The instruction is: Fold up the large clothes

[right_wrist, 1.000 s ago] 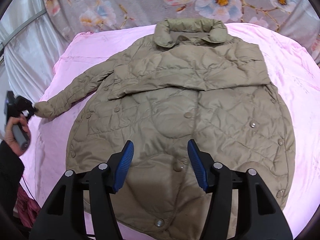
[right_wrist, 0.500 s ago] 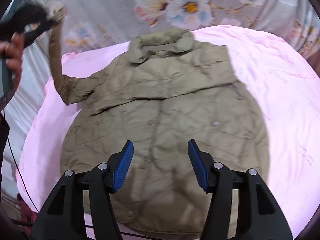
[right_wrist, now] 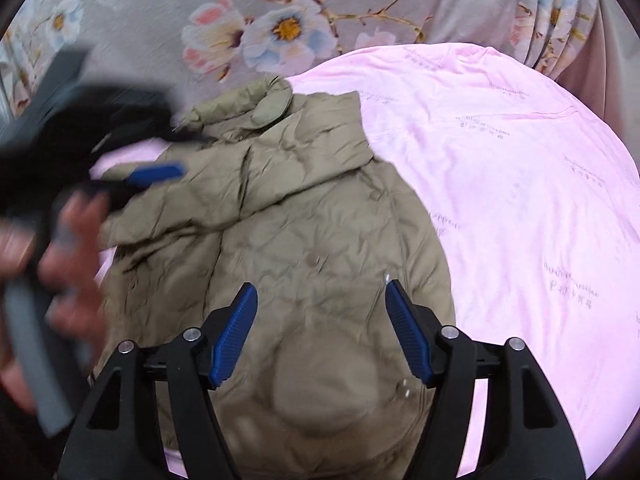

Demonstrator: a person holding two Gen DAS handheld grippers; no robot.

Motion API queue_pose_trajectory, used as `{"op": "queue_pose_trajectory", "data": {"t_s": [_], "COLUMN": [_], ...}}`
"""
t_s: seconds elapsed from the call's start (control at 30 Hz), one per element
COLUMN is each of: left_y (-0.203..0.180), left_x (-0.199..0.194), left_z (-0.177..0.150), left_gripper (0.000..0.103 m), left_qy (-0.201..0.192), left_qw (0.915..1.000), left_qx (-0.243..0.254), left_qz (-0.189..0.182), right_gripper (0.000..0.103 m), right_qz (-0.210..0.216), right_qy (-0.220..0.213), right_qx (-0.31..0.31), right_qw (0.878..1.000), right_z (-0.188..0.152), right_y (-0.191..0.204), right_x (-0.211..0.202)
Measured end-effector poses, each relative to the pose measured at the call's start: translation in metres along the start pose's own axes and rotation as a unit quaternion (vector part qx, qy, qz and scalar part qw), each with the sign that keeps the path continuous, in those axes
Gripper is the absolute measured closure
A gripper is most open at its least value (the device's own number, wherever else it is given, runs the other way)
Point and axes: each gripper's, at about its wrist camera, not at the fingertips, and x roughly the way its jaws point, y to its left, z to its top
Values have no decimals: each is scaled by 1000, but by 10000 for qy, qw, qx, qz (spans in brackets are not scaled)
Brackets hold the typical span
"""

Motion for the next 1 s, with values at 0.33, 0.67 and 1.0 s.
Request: {"op": "queue_pose_trajectory", "data": {"t_s": [0.33,0.67,1.0], "left_y": [178,238,212], "left_x": [-69,-75,-56], "left_z": [-4,-10,19], "left_gripper": [56,56,56], "left_qy": [-580,-714,-811], "left_qw": [9776,9599,9677], "left_qx": [-1080,-1790,-1576], "left_qz": [1708,2038,1790], "right_gripper": [33,37,102], "right_qz": [719,1363,1014], "right_qy": [153,1048,-793], "right_qx": [21,333,-184], "right_qw": [9973,9846,9915], "right_z": [72,85,166], "right_y": [37,90,76], "right_x": [76,180,71]}}
